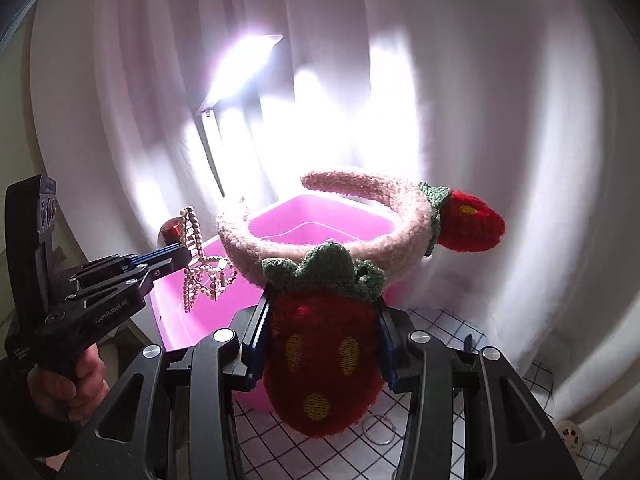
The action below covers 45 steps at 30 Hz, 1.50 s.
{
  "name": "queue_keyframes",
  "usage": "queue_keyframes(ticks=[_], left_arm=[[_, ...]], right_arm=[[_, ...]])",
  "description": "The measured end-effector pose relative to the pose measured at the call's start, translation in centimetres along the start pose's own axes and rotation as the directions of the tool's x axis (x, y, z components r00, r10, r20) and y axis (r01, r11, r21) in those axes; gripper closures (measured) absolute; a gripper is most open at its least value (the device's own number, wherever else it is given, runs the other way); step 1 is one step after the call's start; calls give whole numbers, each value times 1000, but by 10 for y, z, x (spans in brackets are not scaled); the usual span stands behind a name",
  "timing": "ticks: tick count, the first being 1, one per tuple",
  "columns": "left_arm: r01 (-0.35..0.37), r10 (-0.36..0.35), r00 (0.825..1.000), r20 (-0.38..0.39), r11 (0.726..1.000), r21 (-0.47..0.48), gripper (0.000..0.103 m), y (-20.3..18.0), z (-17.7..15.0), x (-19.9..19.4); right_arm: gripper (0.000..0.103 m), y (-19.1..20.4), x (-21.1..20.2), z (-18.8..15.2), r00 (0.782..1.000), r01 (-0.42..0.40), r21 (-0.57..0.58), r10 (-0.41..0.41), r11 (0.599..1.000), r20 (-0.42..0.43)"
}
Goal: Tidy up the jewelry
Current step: 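Carry the pearl clip and headband into the pink tub and open both tools, then move both tools back over the table toward the bangles and plush pouch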
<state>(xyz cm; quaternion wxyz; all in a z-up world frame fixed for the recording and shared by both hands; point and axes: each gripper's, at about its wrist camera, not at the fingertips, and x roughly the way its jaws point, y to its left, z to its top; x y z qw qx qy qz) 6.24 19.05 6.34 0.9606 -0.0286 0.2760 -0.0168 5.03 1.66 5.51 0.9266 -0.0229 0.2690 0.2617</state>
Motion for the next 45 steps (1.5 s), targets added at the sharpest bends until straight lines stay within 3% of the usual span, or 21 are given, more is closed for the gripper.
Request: queue_keyframes(ticks=[8, 17, 18, 20, 21, 22, 23, 35, 45], left_arm=[[-97, 85, 988, -129, 991, -94, 96, 58, -7, 52], [-158, 113, 950, -290, 978, -135, 95, 91, -19, 92], [-164, 120, 950, -287, 977, -134, 93, 94, -18, 93], [-183, 144, 951, -272, 976, -122, 56, 95, -15, 89], [-192, 156, 953, -259, 974, -117, 44, 96, -14, 88], [-200, 168, 956, -240, 973, -114, 23, 95, -12, 84], [-201, 173, 960, -221, 973, -115, 20, 96, -11, 81], [-237, 200, 949, -245, 962, -134, 11, 96, -11, 64], [-167, 137, 966, -221, 978, -125, 7, 51, -14, 32]], right_arm=[[60, 43, 96, 37, 990, -57, -85, 44, 995, -137], [60, 41, 171, 36, 946, -58, -40, 42, 998, -320], [59, 39, 176, 37, 943, -54, -29, 41, 998, -331], [51, 36, 181, 36, 935, -38, -15, 30, 999, -353], [49, 33, 182, 36, 935, -32, -14, 25, 999, -353], [44, 33, 184, 38, 937, -27, -15, 21, 1000, -349], [38, 31, 178, 38, 940, -19, -17, 12, 1000, -340], [36, 23, 126, 32, 970, 26, 8, -23, 1000, -242], [36, -2, 54, -6, 984, 57, 110, -38, 992, -174]])
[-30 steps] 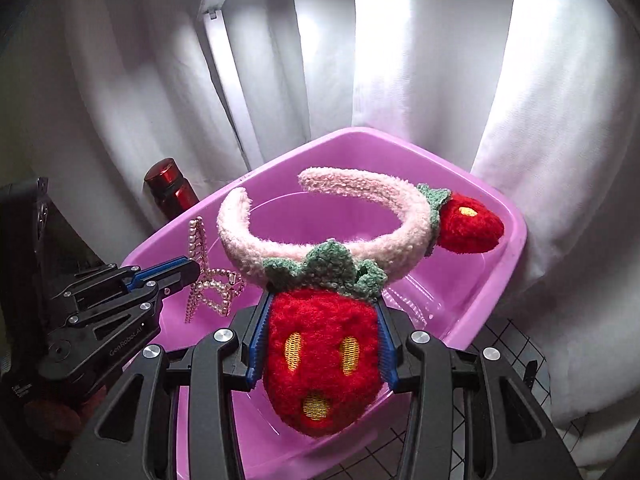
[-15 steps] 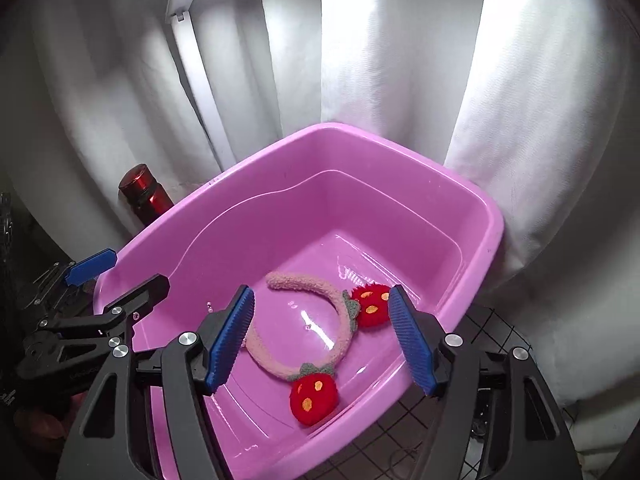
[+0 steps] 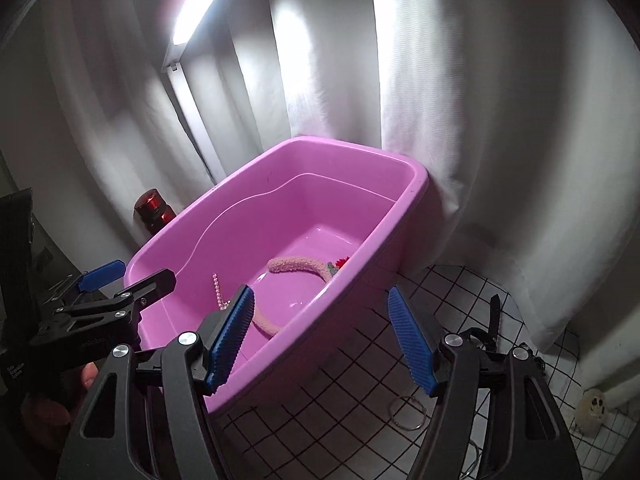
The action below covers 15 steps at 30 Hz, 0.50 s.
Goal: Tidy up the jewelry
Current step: 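Move both tools back over the table toward the bangles and plush pouch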
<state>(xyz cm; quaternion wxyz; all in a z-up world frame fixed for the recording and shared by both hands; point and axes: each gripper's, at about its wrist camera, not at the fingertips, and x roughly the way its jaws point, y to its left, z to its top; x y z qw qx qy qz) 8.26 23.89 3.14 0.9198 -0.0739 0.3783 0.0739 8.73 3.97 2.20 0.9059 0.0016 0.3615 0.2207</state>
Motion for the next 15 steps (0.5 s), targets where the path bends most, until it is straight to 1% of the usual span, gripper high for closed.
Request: queue_keyframes(ticks=[6, 9, 12, 15], left_arm=[[68, -69, 997, 17, 997, 34, 6, -38, -11, -23], [115, -117, 993, 23, 992, 59, 6, -58, -21, -34], [168, -170, 985, 20, 983, 79, 6, -78, -33, -43], [227, -228, 974, 0, 968, 104, 6, -101, -49, -48]], right_arm=[[33, -24, -46, -36, 998, 47, 62, -49, 997, 40], [31, -41, -69, -59, 993, 100, 96, -106, 990, 50], [31, -65, -89, -84, 987, 146, 151, -154, 978, 42], [31, -90, -107, -111, 979, 195, 204, -202, 959, 15]])
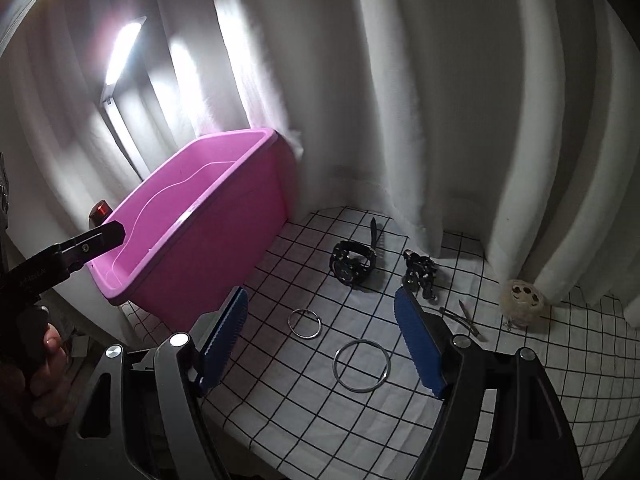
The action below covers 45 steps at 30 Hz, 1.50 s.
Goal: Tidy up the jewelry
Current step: 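Move both tools back over the table toward the bangles and plush pouch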
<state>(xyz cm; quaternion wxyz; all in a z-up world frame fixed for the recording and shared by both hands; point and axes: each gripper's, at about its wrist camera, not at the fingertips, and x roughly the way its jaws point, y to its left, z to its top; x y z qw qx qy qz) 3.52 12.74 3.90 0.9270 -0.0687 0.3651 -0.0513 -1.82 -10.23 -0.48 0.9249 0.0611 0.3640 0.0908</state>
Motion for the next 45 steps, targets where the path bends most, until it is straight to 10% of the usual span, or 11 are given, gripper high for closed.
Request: queue_keyframes(ticks=[18, 45], left_arm=[[2, 20, 980, -199, 994, 111, 6, -87, -71, 65], [-134, 140, 932, -335, 990, 41, 6, -75, -101, 172]], right_arm=[[31, -130, -25, -77, 989, 134, 210, -119, 969, -84], [31, -187, 36, -90, 983, 154, 220, -125, 963, -137]])
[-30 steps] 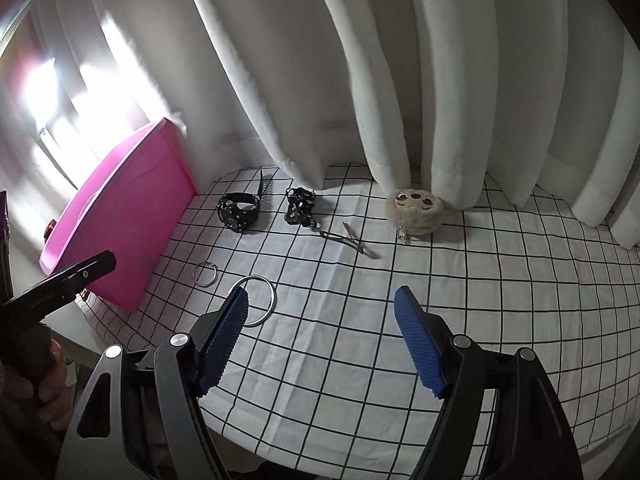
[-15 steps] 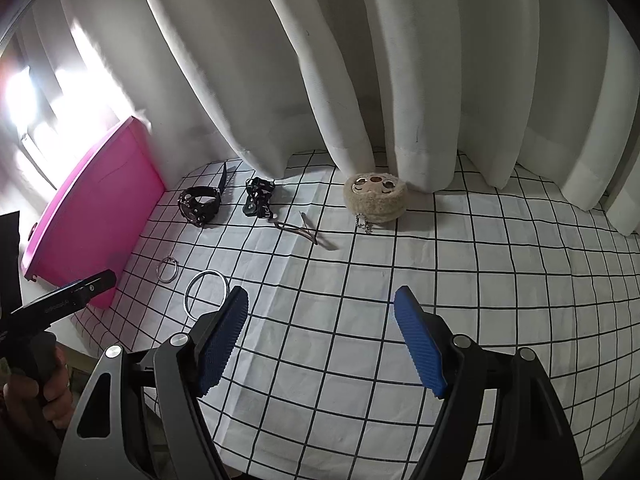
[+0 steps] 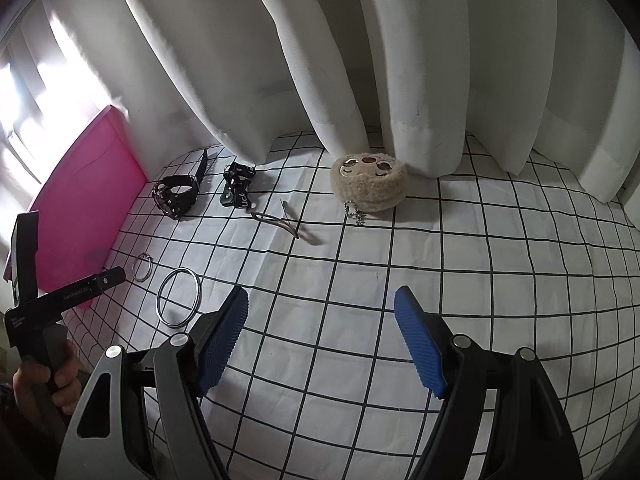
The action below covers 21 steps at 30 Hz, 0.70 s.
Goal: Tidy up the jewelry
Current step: 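Move both tools back over the table toward the bangles and plush pouch, then grasp the silver bangle with the left tool while the right tool grasps the beige plush pouch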
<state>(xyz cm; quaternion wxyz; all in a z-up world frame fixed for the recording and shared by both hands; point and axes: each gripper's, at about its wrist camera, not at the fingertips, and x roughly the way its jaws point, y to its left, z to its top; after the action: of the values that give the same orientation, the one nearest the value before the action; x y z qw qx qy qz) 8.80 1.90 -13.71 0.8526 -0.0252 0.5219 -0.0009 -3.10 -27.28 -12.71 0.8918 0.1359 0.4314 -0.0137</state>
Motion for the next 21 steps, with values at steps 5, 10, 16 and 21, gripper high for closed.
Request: queue_keyframes(ticks=[5, 10, 16, 21], left_arm=[[-21, 20, 1000, 19, 999, 27, 6, -7, 3, 8], [-37, 35, 999, 31, 998, 47, 6, -12, 5, 14], [-42, 42, 999, 19, 999, 30, 6, -8, 7, 24], [-54, 53, 998, 14, 998, 27, 6, -7, 8, 31]], right_arm=[[31, -4, 16, 6, 1000, 3, 5, -3, 1000, -10], [31, -11, 31, 14, 1000, 6, 24, -6, 1000, -9], [31, -17, 44, 23, 1000, 26, 34, -25, 999, -9], [31, -21, 53, 31, 999, 38, 40, -38, 998, -3]])
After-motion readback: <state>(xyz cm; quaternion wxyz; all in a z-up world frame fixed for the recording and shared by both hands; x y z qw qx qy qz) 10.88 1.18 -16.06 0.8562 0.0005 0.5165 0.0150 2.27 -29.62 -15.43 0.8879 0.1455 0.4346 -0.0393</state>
